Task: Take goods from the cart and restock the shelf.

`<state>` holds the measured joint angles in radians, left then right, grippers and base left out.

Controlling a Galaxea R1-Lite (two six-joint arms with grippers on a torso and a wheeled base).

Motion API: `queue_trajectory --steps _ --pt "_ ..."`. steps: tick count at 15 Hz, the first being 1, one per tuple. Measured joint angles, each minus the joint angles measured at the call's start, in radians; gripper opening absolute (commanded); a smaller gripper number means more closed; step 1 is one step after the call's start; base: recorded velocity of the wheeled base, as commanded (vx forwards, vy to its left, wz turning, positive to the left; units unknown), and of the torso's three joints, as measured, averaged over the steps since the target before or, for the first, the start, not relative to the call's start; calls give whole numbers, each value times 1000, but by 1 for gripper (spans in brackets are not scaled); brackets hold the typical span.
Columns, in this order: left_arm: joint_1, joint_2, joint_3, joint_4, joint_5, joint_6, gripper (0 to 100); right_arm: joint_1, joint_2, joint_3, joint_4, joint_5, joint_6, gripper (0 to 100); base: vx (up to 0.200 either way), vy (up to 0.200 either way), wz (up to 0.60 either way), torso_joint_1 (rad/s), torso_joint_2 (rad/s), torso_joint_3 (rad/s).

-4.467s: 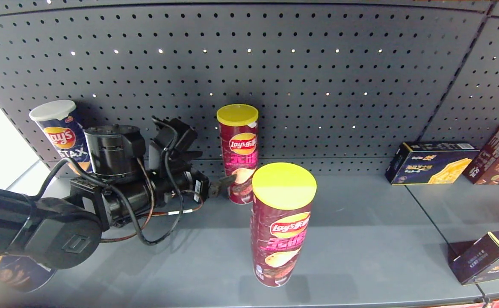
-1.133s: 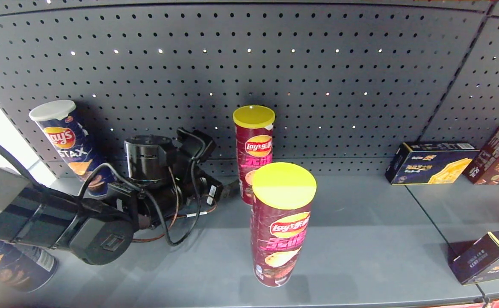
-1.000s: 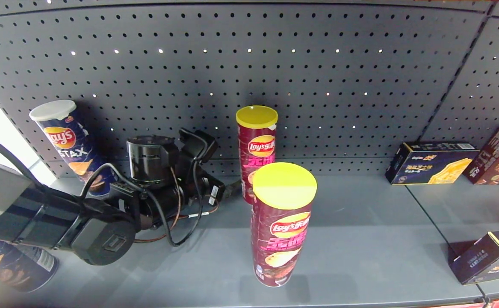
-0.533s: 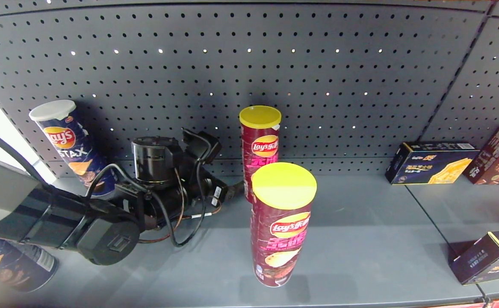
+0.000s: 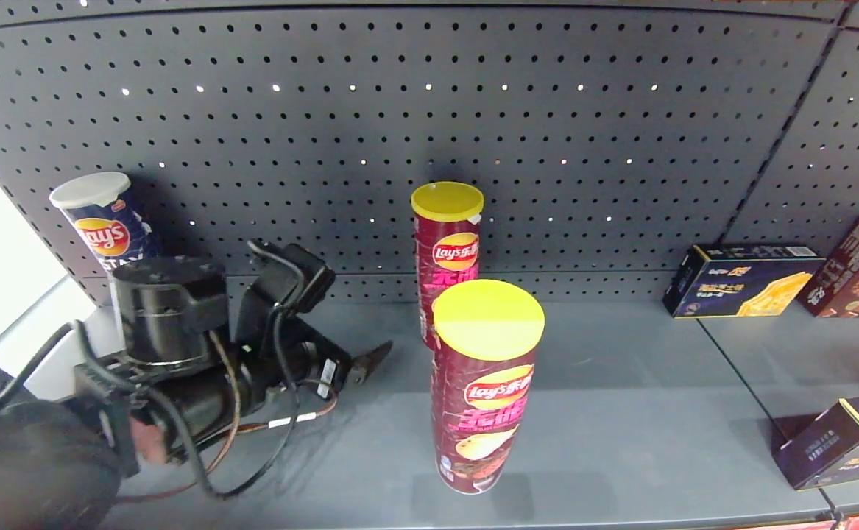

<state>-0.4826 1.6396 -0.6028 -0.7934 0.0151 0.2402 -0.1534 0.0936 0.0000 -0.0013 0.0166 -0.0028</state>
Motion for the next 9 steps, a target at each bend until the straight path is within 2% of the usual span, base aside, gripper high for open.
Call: queue_trajectory --steps 6,9 --pt "-74 -308 253 -9 -7 17 100 0 0 0 0 0 0 100 0 0 0 0 0 0" --pt "-114 -428 342 -9 -15 29 100 0 0 0 0 0 0 100 0 0 0 0 0 0"
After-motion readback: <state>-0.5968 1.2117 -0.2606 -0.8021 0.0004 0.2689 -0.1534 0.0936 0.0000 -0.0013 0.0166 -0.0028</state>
